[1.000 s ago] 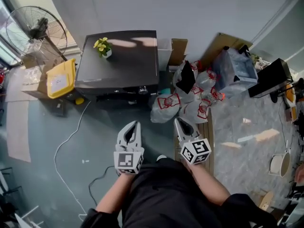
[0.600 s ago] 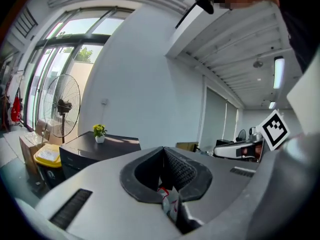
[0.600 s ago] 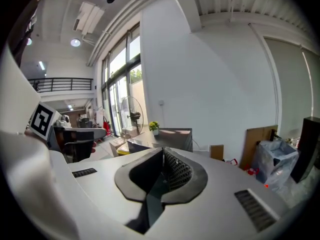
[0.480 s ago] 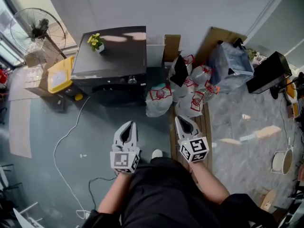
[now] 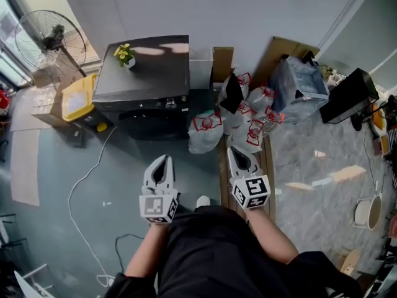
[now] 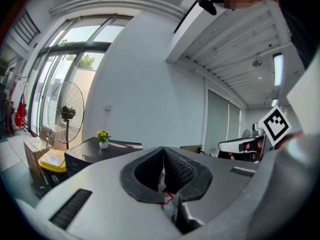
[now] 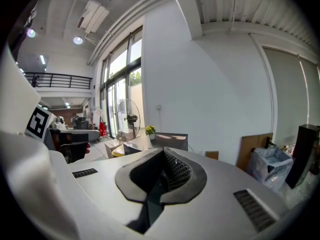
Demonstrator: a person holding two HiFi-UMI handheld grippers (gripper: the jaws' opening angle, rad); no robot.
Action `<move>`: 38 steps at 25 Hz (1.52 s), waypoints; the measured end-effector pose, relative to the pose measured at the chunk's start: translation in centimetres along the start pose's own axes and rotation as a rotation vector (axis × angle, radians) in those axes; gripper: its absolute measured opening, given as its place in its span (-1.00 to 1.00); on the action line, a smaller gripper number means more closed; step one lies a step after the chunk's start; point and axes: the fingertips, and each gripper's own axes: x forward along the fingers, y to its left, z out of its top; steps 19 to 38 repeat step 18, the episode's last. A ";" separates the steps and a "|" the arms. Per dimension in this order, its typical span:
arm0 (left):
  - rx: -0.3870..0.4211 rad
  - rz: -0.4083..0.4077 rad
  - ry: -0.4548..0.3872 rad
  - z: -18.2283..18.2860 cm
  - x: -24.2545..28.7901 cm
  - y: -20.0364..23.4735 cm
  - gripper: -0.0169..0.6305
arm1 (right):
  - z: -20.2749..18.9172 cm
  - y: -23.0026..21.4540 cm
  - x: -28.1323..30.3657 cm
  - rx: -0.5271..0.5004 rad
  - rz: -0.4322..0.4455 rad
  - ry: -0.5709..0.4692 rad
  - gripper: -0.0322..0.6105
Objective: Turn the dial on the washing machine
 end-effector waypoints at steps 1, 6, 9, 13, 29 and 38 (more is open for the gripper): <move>0.003 0.005 -0.001 0.0 0.0 0.2 -0.94 | -0.1 0.0 0.1 -0.004 0.002 0.004 -0.90; 0.011 0.022 -0.016 0.6 0.0 0.7 -0.94 | -0.2 0.4 0.3 -0.022 0.013 0.012 -0.90; 0.015 0.030 -0.022 0.8 0.1 0.8 -0.94 | -0.1 0.5 0.5 -0.030 0.019 0.010 -0.90; 0.011 0.024 -0.017 0.7 0.3 0.8 -0.94 | 0.1 0.6 0.8 -0.037 0.029 0.006 -0.90; 0.009 0.013 -0.011 0.8 0.6 1.1 -0.94 | 0.0 1.3 1.5 -0.042 0.041 0.014 -0.90; 0.009 0.013 -0.011 0.8 0.6 1.1 -0.94 | 0.0 1.3 1.5 -0.042 0.041 0.014 -0.90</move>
